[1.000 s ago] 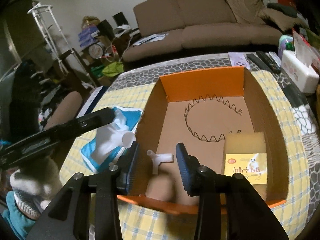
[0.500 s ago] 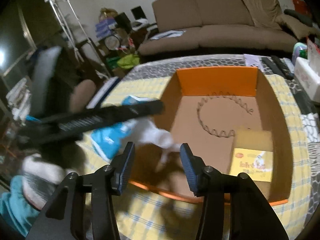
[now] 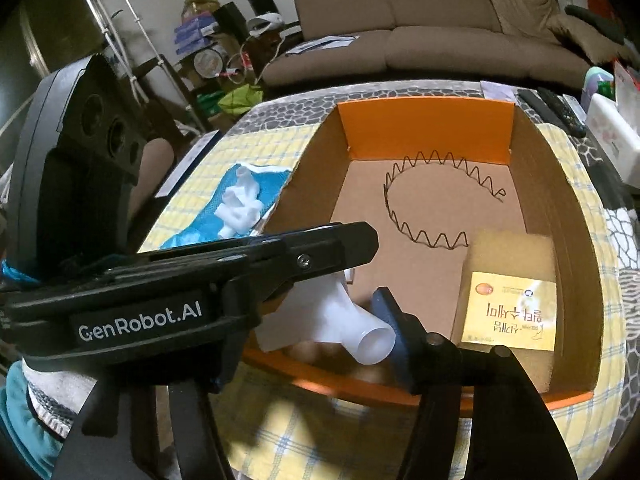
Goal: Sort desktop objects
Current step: 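Lower the white pipe into the orange box and open the left tool, then nudge the white connector inside the box with the right tool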
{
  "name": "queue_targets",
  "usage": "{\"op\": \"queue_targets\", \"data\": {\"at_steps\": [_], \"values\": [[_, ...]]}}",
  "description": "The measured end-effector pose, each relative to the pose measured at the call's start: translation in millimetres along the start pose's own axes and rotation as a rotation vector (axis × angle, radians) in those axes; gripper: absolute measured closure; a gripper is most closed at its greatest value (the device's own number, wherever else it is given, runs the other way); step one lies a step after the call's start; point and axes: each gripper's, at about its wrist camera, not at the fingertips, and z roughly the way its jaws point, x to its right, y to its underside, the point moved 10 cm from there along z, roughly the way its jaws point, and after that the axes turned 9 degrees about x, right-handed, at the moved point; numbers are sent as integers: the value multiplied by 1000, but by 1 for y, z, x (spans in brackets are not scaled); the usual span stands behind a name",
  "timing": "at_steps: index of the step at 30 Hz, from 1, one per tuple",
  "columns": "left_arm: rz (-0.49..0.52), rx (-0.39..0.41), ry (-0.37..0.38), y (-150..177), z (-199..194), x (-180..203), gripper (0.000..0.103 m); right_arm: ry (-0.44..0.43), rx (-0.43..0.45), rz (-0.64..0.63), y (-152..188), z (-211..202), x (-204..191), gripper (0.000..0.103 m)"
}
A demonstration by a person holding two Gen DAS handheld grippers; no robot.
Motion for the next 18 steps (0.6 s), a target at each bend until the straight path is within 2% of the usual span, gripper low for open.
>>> {"op": "queue_targets", "data": {"at_steps": [1, 2, 3, 8, 12, 15, 18], "values": [[10, 1, -14, 0, 0, -1, 82, 5, -7, 4, 0, 2, 1, 63], [14, 2, -19, -1, -1, -2, 79, 12, -20, 17, 2, 4, 5, 70], [15, 3, -18, -1, -2, -3, 79, 15, -32, 38, 3, 7, 9, 72], [11, 8, -45, -4, -7, -14, 75, 50, -66, 67, 11, 16, 22, 72], [-1, 18, -58, -8, -15, -24, 73, 67, -50, 82, 6, 13, 26, 70], [1, 39, -80, -14, -26, -33, 61, 72, -15, 85, -4, 7, 23, 56], [3, 69, -113, -21, -39, -43, 51, 67, 13, 85, -13, 4, 16, 51]]}}
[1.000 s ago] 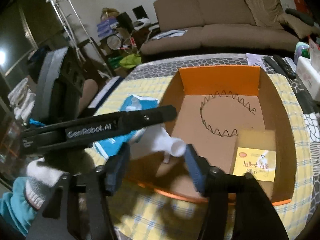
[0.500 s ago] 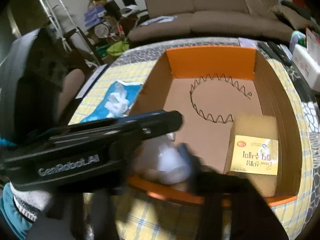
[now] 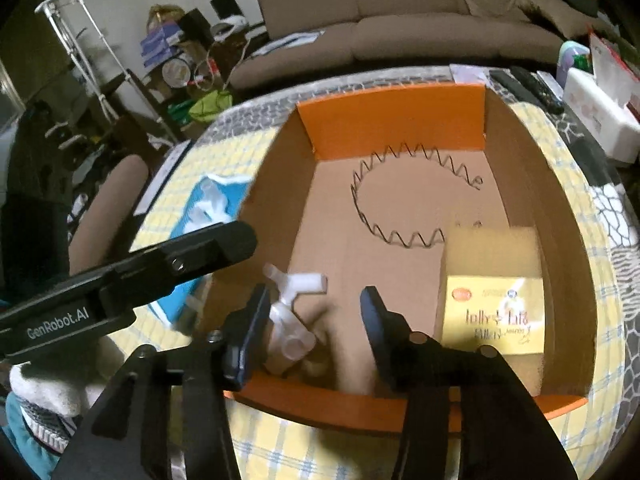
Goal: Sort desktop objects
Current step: 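Nudge the white connector inside the box with the right tool, then move both tools back over the blue bag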
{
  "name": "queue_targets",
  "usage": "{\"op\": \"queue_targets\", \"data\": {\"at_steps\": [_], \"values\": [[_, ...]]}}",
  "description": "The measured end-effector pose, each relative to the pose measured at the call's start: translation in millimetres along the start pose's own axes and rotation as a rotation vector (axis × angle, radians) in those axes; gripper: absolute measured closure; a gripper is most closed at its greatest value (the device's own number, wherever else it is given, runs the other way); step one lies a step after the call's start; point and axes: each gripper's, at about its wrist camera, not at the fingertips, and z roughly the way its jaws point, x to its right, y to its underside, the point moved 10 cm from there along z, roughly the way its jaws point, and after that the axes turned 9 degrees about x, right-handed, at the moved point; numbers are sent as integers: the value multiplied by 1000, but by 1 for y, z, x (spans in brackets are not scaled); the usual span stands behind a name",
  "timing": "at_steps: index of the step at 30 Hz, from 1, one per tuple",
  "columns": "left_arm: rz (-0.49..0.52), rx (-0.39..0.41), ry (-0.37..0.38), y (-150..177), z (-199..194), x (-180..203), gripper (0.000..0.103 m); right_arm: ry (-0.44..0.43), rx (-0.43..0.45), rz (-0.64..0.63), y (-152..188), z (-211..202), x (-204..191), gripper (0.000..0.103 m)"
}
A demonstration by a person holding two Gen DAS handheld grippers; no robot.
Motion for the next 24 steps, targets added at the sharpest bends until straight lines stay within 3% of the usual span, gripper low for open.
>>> {"op": "queue_targets", "data": {"at_steps": [4, 6, 14, 19, 22, 24], "values": [[-12, 32, -42, -12, -17, -23, 41, -14, 24, -5, -10, 0, -14, 37], [-6, 44, -77, -16, -26, -38, 40, -26, 36, -9, -15, -1, -22, 35], [106, 27, -233, -10, -60, -91, 40, -69, 65, -27, -32, 5, -60, 34], [160, -19, -231, 16, -63, -102, 40, -86, 72, -16, -40, 13, -81, 34], [217, -32, -264, 27, -60, -111, 40, -95, 76, 0, -44, 17, -92, 34], [204, -39, -284, 28, -60, -124, 40, -100, 79, 3, -46, 20, -99, 34]]}}
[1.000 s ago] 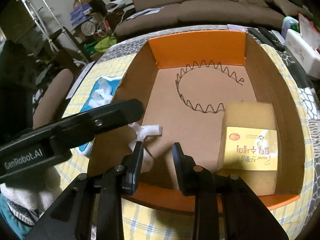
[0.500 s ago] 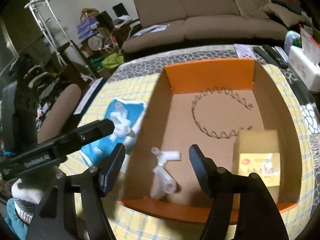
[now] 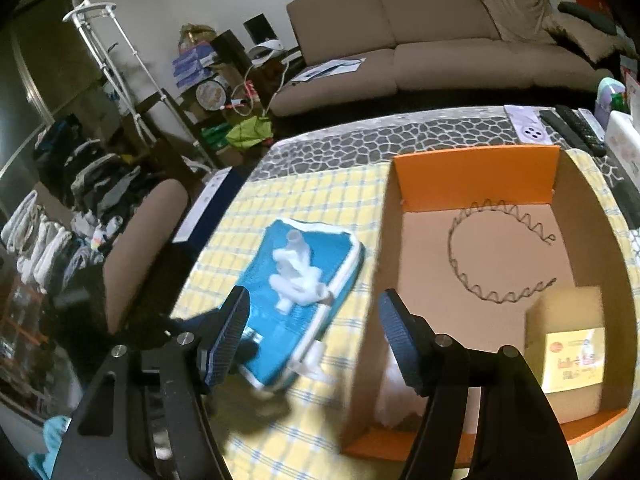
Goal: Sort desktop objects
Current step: 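Move both tools back over the blue bag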
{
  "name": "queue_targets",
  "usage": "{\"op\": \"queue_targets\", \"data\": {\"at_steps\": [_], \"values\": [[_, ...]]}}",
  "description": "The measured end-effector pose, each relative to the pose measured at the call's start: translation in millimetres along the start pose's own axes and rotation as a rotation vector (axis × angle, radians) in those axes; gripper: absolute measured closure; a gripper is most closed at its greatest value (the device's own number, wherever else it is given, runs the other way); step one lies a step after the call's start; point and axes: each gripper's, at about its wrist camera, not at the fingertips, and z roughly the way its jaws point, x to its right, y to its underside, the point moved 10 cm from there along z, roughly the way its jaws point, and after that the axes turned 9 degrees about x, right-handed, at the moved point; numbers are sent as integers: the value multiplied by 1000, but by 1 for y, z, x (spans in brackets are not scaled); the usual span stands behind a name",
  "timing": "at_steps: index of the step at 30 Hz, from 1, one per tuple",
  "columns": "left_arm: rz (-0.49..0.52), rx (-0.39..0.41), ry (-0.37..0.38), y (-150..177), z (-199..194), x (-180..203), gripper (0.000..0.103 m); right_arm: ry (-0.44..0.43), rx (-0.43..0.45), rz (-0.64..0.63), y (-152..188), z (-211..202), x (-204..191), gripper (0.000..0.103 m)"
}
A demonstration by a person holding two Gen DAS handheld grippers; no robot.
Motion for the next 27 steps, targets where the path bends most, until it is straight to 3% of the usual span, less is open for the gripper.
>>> {"op": "queue_targets", "data": {"at_steps": [12, 22, 27], "values": [[-224, 15, -31, -19, 5, -85, 40, 9, -49, -48, 7, 49, -32, 34], [-317, 26, -53, -25, 2, -134, 40, 186, -115, -270, 38, 103, -46, 34], [-372, 33, -41, -26, 0, -150, 40, 247, -135, -249, 46, 124, -41, 33]]}}
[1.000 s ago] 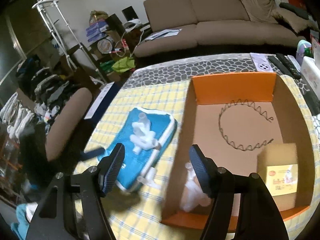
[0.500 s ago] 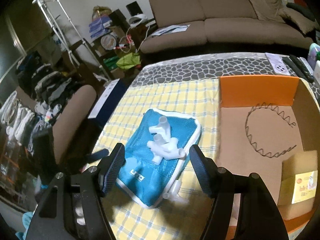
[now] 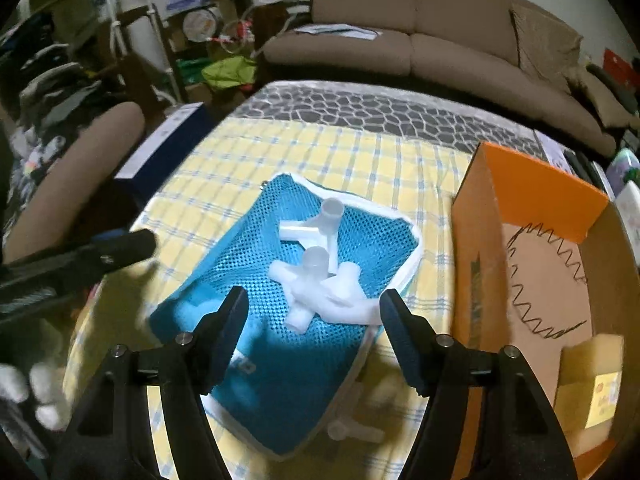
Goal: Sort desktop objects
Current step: 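Grasp a white elbow connector with the right tool while the left tool grasps a three-way connector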
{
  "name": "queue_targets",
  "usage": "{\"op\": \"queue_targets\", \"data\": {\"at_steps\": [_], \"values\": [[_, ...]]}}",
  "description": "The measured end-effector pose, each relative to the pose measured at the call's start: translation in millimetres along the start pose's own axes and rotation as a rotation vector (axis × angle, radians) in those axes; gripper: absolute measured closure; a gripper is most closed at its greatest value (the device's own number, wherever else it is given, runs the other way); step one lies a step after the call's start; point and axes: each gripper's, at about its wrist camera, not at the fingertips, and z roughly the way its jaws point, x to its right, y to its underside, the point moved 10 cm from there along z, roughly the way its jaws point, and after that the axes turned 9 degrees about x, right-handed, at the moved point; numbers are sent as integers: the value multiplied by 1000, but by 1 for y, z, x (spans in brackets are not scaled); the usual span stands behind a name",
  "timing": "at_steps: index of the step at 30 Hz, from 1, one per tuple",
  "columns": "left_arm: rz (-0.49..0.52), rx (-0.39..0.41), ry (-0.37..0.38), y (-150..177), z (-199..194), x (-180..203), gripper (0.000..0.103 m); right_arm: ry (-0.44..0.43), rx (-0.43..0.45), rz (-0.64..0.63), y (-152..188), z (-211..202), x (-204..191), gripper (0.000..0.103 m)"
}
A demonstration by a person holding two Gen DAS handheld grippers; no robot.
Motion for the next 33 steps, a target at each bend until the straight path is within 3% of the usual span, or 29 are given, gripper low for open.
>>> {"op": "queue_targets", "data": {"at_steps": [4, 15, 20, 22, 27, 33], "values": [[-9, -7, 11, -1, 1, -3, 39, 87, -12, -36, 4, 13, 7, 27], [-25, -40, 63, 6, 9, 3, 39, 160, -62, -37, 19, 42, 19, 26], [-21, -52, 73, 9, 10, 8, 39, 164, -62, -29, 20, 45, 22, 29], [-18, -56, 72, 10, 11, 8, 39, 154, -64, -19, 20, 46, 22, 36], [-25, -59, 66, 10, 12, 6, 39, 162, -48, -39, 16, 40, 17, 41], [-29, -56, 71, 10, 14, 12, 38, 96, -8, 24, 2, 21, 14, 45]]}}
